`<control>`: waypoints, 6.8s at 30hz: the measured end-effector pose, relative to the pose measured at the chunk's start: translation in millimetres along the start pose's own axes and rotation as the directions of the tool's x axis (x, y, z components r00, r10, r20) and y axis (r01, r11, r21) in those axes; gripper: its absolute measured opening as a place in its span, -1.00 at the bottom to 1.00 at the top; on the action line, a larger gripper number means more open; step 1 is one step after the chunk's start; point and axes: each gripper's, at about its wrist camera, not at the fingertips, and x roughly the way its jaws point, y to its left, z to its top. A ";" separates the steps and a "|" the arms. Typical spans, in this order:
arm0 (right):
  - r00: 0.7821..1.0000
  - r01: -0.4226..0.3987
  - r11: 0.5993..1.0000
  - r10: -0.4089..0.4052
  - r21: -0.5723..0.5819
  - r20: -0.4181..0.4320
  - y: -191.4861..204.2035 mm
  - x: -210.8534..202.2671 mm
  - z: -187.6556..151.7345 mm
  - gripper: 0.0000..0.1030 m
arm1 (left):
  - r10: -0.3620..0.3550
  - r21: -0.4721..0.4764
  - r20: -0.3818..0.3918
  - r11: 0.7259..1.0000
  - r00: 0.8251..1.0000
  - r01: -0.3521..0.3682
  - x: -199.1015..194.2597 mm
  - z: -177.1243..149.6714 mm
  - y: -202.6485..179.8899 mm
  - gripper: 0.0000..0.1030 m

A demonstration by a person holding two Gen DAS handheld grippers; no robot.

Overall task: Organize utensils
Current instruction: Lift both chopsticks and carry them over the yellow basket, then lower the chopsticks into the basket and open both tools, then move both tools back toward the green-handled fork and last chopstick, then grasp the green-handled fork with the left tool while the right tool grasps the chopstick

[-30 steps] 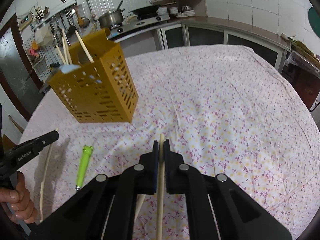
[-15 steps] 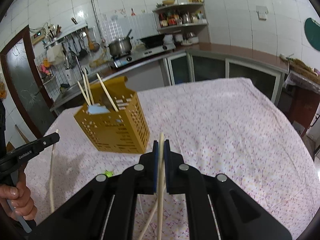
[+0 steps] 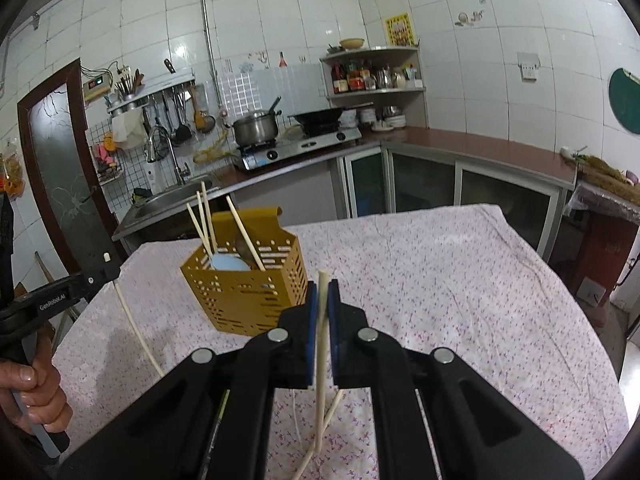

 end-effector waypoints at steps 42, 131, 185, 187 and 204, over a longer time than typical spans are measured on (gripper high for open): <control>0.981 -0.017 0.995 0.035 -0.095 0.193 35.3 -54.4 54.2 -0.89 | 0.011 0.058 0.243 0.998 0.970 -0.026 -69.3 44.2 -13.2 -0.92; 0.991 -0.015 0.993 0.030 -0.115 0.130 42.3 57.9 93.9 -0.57 | 0.080 -0.046 0.143 0.996 0.986 -0.075 45.4 83.3 46.2 -0.40; 0.947 0.053 0.998 -0.042 0.024 -0.320 2.3 58.1 -130.7 -0.53 | 0.021 -0.034 -0.281 0.999 0.960 -0.031 50.6 -137.1 -2.0 -0.03; 0.942 0.051 0.998 -0.039 0.028 -0.332 2.1 62.3 -132.3 -0.53 | 0.020 -0.028 -0.294 0.999 0.956 -0.029 57.6 -137.0 -5.3 -0.03; 0.911 0.040 0.998 -0.013 0.058 -0.411 -7.2 119.6 -124.2 -0.53 | 0.006 0.002 -0.399 1.000 0.917 -0.005 128.4 -129.7 -29.3 -0.04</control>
